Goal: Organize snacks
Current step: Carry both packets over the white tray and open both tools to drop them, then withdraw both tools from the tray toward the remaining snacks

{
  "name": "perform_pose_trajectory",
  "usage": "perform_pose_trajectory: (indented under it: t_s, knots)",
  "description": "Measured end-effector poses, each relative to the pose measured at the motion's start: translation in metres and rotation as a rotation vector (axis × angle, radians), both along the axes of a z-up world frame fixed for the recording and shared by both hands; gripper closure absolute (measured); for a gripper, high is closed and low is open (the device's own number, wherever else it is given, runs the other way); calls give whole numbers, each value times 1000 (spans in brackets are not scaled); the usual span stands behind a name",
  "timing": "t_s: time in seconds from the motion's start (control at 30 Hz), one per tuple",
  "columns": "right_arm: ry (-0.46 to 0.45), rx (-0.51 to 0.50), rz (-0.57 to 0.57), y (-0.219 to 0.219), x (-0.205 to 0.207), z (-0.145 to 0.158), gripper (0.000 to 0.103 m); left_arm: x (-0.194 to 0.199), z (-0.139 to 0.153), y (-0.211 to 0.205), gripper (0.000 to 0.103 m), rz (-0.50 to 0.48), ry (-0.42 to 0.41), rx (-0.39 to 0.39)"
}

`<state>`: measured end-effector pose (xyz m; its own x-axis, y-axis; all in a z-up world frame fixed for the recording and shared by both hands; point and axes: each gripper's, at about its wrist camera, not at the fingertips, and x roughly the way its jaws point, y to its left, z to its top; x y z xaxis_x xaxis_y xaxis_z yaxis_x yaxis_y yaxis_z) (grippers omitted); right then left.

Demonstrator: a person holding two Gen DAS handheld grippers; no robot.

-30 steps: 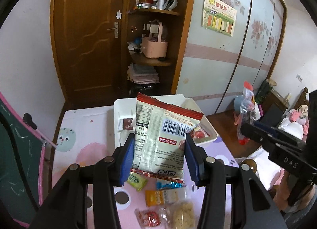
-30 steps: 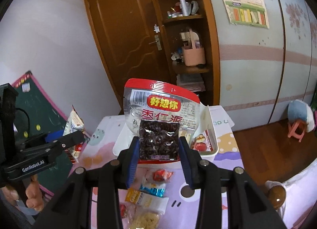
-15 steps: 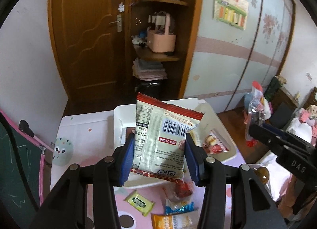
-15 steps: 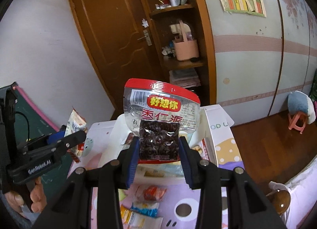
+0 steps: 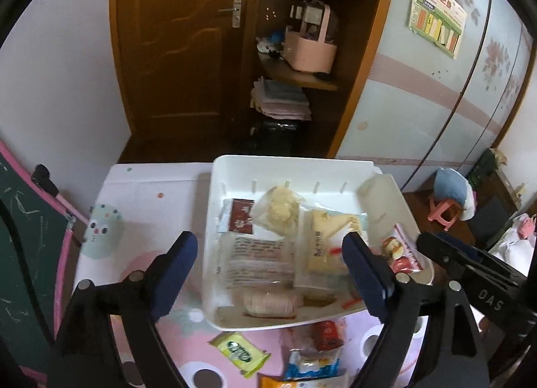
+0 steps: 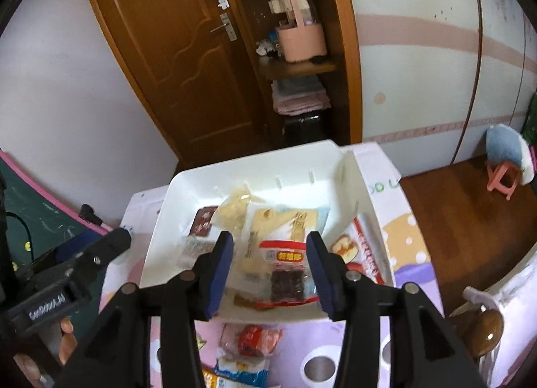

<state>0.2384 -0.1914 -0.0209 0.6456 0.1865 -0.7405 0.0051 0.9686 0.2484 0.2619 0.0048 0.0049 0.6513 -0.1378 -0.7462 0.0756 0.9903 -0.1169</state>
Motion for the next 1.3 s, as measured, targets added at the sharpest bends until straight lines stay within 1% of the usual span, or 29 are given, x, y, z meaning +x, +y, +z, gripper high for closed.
perform_pose_trajectory:
  t_s: [0.1,0.3,0.4,0.57,0.67,0.83,0.87,0.93,1.03,1.13,1.2,1.3]
  knots:
    - [17,1,4,-2,-11,-5,57,-12,1,7,16,15,-20,36]
    - [44,17,23,-2,-40,-7,57,-46,10,19,16,15,-35,23]
    - [39,17,37,1,-59,-2,57,-67,18,21,16,12,-63,46]
    - [6,9,61,8,-93,14,57,-105,42,22,14,4,-128,72]
    - [-23,5,75,12,-112,26,57,-129,60,25,11,-1,-166,58]
    - [-77,0,101,17,-147,50,56,-163,79,27,10,-17,-209,46]
    - [-90,-4,109,19,-154,54,55,-169,81,27,10,-19,-219,46]
    - [-119,-19,119,22,-165,62,45,-183,85,27,7,-24,-233,49]
    - [-171,-57,129,30,-186,70,36,-199,82,26,6,-26,-239,50]
    - [-183,-105,142,40,-200,65,35,-211,72,26,6,-20,-228,57]
    - [-160,-125,152,48,-205,55,35,-219,59,29,6,-9,-206,58]
    - [-87,-130,153,56,-208,32,35,-227,33,35,6,7,-149,45]
